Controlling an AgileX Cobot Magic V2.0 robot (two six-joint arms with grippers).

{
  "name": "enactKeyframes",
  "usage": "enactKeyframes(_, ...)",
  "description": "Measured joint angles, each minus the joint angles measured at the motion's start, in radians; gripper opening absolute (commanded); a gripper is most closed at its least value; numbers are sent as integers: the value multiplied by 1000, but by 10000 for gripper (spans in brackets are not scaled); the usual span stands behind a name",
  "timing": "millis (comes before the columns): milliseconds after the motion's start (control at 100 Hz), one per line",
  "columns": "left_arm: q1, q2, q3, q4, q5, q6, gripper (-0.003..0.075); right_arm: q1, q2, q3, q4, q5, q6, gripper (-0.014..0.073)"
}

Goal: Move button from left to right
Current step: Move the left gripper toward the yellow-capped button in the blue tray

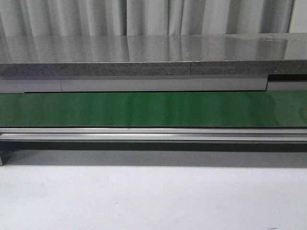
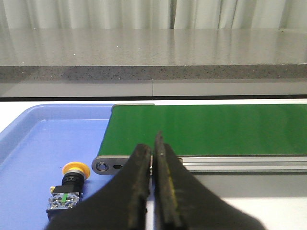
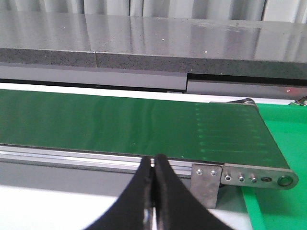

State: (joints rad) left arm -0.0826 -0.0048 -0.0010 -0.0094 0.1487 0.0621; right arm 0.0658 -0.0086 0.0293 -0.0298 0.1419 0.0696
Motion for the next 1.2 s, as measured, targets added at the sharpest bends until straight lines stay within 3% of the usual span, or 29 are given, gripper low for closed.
enactKeyframes(750, 0, 0, -28, -50, 2, 0, 5, 0, 0, 0, 0, 0, 0, -121)
enactKeyframes(920, 0, 90, -171, -68, 49, 0, 5, 0, 0, 0, 0, 0, 0, -121)
enactKeyframes(1200, 0, 384, -539, -71, 380, 0, 5, 0, 0, 0, 0, 0, 0, -121)
